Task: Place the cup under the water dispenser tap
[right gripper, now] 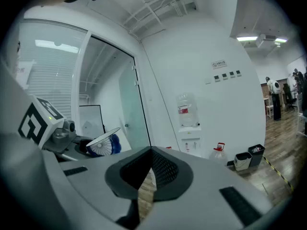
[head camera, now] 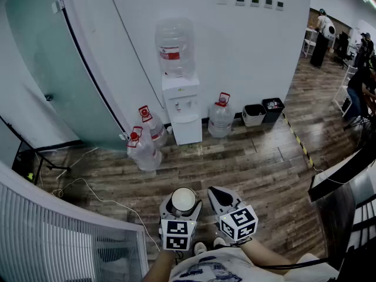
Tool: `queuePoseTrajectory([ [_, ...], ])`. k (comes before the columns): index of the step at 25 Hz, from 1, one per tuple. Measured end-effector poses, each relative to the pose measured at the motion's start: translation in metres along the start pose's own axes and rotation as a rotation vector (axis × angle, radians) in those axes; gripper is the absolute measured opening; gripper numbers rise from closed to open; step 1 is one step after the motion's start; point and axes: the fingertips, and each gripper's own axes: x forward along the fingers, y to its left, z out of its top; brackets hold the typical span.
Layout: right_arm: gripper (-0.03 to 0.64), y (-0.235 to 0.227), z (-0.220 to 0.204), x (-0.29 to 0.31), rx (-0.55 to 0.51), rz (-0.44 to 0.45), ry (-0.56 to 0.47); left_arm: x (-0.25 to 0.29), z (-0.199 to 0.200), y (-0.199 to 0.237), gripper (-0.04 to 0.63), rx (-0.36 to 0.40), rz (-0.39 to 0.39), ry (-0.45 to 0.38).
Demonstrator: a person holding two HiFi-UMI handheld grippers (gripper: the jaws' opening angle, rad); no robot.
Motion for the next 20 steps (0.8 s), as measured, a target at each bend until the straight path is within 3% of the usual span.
queuePoseTrajectory([
  [10, 0.018, -0.044, 0.009, -0.025, -0.025, 0.025, -0.015, 0.029, 0.020, -0.044, 0.423, 0.009, 0.021, -0.015],
  [20, 0.018, -0.072, 0.005, -0.034, 0.011, 0.039, -0.018, 0.040, 0.017, -0.054, 0.423, -0.016, 0.058, 0.002],
])
